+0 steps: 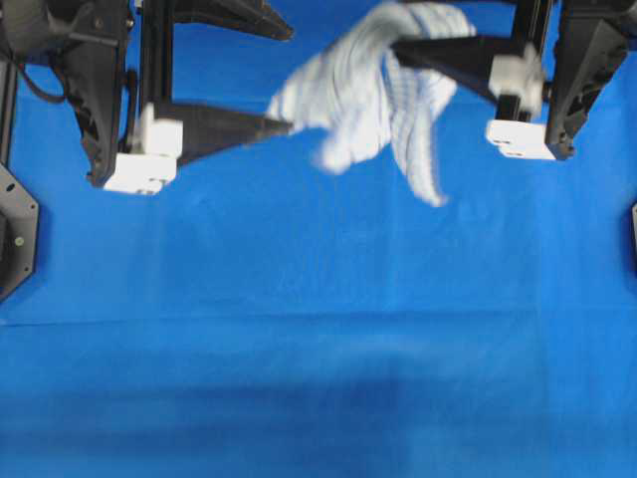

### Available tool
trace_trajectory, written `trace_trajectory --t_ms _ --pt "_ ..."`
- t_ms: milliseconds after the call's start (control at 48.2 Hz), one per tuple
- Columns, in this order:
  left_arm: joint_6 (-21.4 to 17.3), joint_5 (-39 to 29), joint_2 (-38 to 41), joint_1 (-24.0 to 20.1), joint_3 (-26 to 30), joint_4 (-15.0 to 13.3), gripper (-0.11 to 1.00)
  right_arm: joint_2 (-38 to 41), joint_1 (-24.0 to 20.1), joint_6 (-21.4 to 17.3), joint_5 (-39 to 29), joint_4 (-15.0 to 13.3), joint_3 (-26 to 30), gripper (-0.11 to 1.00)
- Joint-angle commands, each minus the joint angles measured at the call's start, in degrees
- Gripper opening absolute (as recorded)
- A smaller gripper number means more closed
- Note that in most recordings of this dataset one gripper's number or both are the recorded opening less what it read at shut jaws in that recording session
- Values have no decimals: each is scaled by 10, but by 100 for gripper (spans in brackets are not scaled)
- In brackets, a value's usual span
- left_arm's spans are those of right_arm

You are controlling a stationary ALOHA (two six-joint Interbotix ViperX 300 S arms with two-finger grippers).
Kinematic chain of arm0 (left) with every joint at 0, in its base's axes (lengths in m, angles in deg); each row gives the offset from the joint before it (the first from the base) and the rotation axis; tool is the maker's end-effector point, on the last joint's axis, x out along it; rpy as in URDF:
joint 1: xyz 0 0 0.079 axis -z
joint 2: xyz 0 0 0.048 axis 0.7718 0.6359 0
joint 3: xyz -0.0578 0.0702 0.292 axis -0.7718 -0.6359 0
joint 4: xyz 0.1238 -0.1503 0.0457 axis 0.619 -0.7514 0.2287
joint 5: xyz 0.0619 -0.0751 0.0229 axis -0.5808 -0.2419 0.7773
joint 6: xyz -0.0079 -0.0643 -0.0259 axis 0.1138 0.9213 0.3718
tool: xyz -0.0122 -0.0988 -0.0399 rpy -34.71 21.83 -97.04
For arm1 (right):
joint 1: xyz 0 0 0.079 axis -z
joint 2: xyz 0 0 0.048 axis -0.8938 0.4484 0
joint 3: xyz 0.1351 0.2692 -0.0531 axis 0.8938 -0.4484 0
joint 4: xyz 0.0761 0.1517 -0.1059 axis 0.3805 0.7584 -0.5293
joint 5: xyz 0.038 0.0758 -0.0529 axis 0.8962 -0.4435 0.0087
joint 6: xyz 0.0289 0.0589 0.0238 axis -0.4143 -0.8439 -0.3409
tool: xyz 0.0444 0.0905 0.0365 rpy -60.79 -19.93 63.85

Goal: Lift the towel with both arms.

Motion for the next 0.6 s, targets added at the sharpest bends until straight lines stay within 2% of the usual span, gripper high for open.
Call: trace_trajectory --t_ms 0,104,249,415,581 --pt "-1 5 -4 3 2 1 91 -11 1 -1 1 -3 4 67" --pt "0 6 -4 3 -10 0 91 -11 1 -7 1 -3 -4 63" --pt "5 27 1 7 -47 -1 90 -11 -2 -18 6 1 -39 64" --pt "5 104 14 10 -114 -1 90 -11 -7 -50 37 2 -105 64" --pt "4 197 39 10 -180 -1 90 -11 -7 -82 98 2 -194 64"
